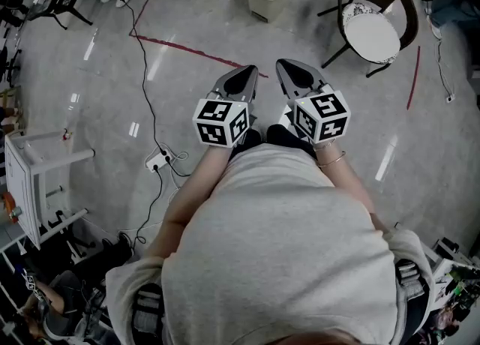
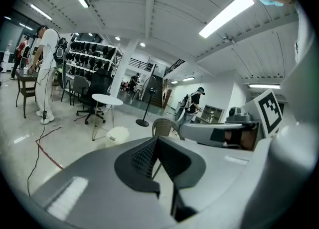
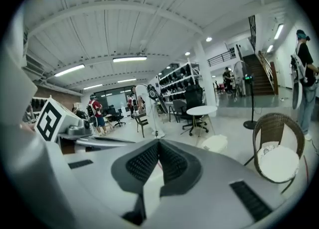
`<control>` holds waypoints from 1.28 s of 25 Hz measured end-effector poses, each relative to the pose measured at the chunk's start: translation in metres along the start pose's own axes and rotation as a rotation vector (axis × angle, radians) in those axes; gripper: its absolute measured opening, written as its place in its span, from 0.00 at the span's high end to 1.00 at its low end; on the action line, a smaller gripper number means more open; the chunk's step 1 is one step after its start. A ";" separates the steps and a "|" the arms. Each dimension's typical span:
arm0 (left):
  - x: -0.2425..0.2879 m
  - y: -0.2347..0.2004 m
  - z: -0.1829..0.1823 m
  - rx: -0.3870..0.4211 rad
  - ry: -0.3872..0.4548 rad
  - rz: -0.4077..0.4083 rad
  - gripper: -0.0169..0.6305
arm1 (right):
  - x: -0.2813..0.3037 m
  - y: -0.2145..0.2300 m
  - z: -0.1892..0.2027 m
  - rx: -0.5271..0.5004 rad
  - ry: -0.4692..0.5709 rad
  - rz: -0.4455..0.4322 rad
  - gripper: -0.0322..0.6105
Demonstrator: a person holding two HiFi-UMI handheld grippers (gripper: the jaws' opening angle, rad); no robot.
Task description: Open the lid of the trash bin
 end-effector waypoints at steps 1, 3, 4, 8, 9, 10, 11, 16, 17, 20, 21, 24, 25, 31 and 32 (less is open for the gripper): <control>-0.001 -0.002 0.001 -0.004 -0.002 0.004 0.96 | 0.003 -0.002 0.003 0.006 -0.014 -0.007 0.94; -0.003 -0.006 0.004 -0.007 -0.011 0.013 0.96 | 0.008 -0.004 0.011 0.012 -0.038 0.000 0.94; -0.005 -0.009 0.007 -0.013 -0.015 0.015 0.96 | 0.011 -0.005 0.015 0.016 -0.050 0.010 0.94; -0.010 -0.026 0.015 -0.060 -0.019 -0.011 0.96 | 0.022 -0.015 0.023 0.020 -0.079 0.012 0.94; -0.010 -0.031 0.016 -0.068 -0.020 -0.017 0.96 | 0.026 -0.016 0.022 0.016 -0.079 0.010 0.94; -0.009 -0.036 0.016 -0.074 -0.021 -0.020 0.96 | 0.031 -0.016 0.021 0.014 -0.079 0.010 0.94; -0.007 -0.042 0.015 -0.081 -0.023 -0.023 0.96 | 0.036 -0.015 0.020 0.015 -0.082 0.010 0.94; 0.005 -0.078 -0.001 -0.102 0.001 -0.052 0.96 | 0.070 -0.004 0.018 0.019 -0.105 0.015 0.94; 0.009 -0.086 -0.006 -0.100 0.009 -0.058 0.96 | 0.078 0.000 0.016 0.021 -0.105 0.016 0.94; 0.026 -0.112 -0.023 -0.103 0.024 -0.078 0.96 | 0.110 0.020 0.004 0.022 -0.101 0.020 0.94; 0.033 -0.121 -0.029 -0.103 0.025 -0.083 0.96 | 0.122 0.028 -0.003 0.020 -0.097 0.022 0.94; 0.059 -0.148 -0.050 -0.105 0.029 -0.100 0.96 | 0.160 0.056 -0.031 0.010 -0.072 0.032 0.94; 0.067 -0.157 -0.058 -0.108 0.034 -0.106 0.96 | 0.172 0.065 -0.041 0.009 -0.065 0.036 0.94; 0.122 -0.205 -0.102 -0.110 0.054 -0.130 0.96 | 0.237 0.105 -0.081 -0.001 -0.056 -0.002 0.94; 0.130 -0.212 -0.107 -0.111 0.057 -0.134 0.96 | 0.246 0.111 -0.085 -0.002 -0.059 -0.013 0.94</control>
Point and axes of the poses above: the fingertips, and each gripper's own axes: x forward along the fingers, y to its right, z out of its underside, the point moved 7 cm from there along -x, backward along the fingers, and after that the axes turned 14 degrees about z, right-handed, at the moved point
